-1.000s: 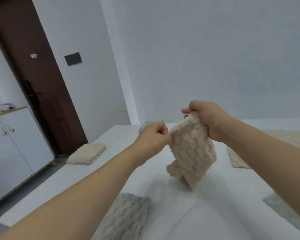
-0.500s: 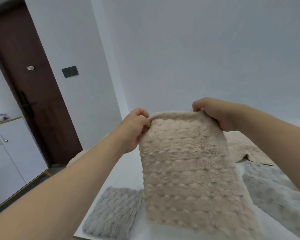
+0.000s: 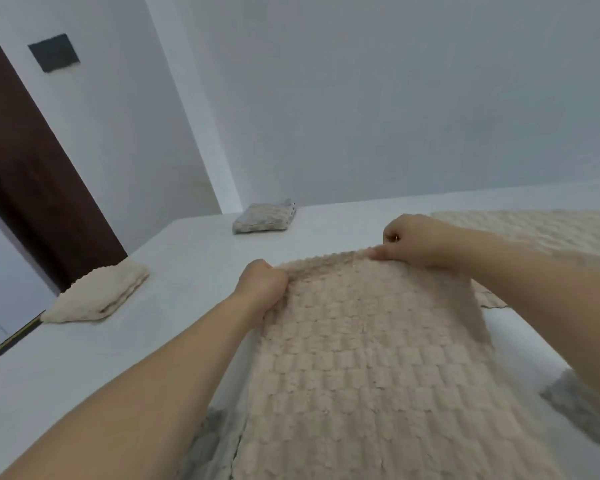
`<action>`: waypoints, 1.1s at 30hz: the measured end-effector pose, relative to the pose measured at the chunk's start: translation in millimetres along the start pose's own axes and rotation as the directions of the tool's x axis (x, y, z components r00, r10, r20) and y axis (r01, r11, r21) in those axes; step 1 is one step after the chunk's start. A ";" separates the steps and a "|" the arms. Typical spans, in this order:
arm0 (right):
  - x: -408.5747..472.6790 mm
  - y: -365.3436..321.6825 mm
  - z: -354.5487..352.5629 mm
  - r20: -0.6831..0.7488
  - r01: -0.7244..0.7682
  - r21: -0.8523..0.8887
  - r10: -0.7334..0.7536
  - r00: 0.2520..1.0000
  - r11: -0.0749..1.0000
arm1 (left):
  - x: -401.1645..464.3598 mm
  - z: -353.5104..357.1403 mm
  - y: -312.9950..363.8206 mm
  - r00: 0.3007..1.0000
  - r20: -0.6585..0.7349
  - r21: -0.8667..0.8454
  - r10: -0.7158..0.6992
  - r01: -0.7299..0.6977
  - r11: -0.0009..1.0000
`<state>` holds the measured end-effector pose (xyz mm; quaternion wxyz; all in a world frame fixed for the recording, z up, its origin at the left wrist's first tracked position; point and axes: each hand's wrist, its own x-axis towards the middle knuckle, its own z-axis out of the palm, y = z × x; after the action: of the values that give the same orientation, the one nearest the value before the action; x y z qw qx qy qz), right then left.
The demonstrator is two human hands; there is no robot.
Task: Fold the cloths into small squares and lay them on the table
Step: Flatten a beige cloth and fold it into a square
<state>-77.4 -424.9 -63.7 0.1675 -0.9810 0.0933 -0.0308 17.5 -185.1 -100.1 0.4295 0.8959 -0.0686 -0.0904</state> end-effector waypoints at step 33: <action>-0.6 -5.0 40.4 0.009 -0.064 -0.205 0.067 0.998 0.977 | -22.9 56.5 19.1 0.911 0.163 0.657 0.379 -0.387 0.647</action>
<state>-73.5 -407.0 -100.1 0.0676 -0.9896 0.1270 -0.0076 -18.1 -235.1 -117.6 0.0833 0.9540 -0.2867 0.0286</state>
